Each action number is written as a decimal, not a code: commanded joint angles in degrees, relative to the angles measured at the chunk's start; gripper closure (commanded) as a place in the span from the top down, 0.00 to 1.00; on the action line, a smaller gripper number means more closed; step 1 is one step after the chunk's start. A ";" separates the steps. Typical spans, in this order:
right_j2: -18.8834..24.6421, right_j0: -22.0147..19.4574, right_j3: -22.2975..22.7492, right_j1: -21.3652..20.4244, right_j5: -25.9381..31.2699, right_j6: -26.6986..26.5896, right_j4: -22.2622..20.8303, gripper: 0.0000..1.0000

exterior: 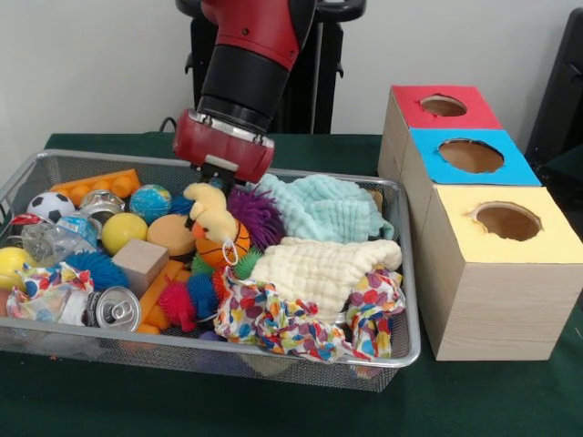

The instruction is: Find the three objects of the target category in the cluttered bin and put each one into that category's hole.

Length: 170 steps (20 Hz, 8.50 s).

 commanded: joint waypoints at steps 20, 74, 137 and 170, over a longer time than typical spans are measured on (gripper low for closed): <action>19.74 -9.23 14.49 -8.84 37.52 4.24 16.18 0.00; 39.09 -8.79 48.35 -21.90 41.39 8.01 56.94 0.00; 35.60 -8.22 26.76 -15.08 32.47 3.38 33.31 0.00; 33.14 -10.27 25.03 -17.35 35.55 3.40 24.91 0.00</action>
